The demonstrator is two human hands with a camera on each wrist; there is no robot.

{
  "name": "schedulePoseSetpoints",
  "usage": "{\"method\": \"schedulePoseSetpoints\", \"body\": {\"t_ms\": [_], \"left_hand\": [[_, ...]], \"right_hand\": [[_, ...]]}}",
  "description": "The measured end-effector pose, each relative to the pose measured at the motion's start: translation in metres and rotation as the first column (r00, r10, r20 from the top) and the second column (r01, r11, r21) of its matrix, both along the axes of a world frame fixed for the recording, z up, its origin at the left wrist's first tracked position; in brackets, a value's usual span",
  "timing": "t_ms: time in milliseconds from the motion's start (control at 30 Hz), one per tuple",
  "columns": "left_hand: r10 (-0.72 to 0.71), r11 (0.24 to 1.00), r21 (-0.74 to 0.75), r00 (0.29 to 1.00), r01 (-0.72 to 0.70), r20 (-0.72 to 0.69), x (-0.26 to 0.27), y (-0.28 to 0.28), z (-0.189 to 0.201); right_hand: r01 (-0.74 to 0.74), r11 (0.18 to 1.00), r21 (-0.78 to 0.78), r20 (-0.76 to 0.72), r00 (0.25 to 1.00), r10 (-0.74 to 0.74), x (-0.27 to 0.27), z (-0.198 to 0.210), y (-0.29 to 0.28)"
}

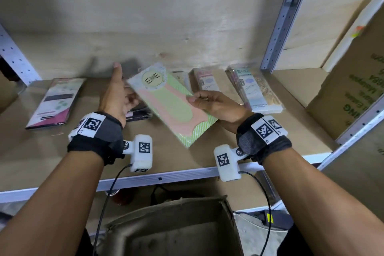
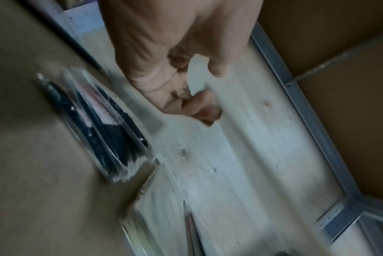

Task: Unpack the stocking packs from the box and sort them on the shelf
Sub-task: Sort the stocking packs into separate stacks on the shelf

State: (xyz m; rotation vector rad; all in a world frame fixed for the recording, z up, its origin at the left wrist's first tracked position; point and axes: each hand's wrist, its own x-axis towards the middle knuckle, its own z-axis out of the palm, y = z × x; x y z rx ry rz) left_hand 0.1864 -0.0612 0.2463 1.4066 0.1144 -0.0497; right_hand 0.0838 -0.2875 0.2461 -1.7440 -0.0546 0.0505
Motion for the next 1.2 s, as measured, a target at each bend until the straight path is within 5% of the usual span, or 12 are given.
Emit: {"method": "schedulePoseSetpoints", "body": {"t_ms": [200,400,500,633,767,1033,1200], "left_hand": [[-0.228,0.934,0.283,0.973,0.216,0.012,-0.034,-0.029,-0.006],[-0.019,0.771,0.634,0.994,-0.056,0.112,-0.04,-0.037,-0.004],[-0.027,0.764,0.639,0.984,-0.093,0.176,-0.033,-0.033,-0.006],[-0.096,0.919,0.395,0.975,0.01,0.198,-0.029,-0.034,-0.006],[-0.078,0.943,0.333,0.978,0.009,0.194,-0.022,-0.037,-0.006],[-0.472,0.828,0.38,0.879,0.413,0.073,-0.01,-0.028,0.004],[-0.375,0.754,0.598,0.926,0.272,0.051,0.008,-0.028,0.004]], "right_hand": [[0.153,0.945,0.29,-0.013,0.988,-0.156,0.011,-0.003,0.014],[0.176,0.967,0.186,0.051,0.981,-0.188,0.02,-0.016,0.037],[0.21,0.97,0.121,0.109,0.969,-0.223,0.021,-0.02,0.038],[0.286,0.943,0.171,0.112,0.945,-0.307,0.026,-0.019,0.037],[0.307,0.933,0.186,0.13,0.934,-0.333,0.029,-0.014,0.033],[0.49,0.834,-0.253,0.13,0.872,-0.473,0.054,0.0,0.002],[0.338,0.867,-0.366,-0.009,0.93,-0.367,0.056,0.005,0.004]]}}
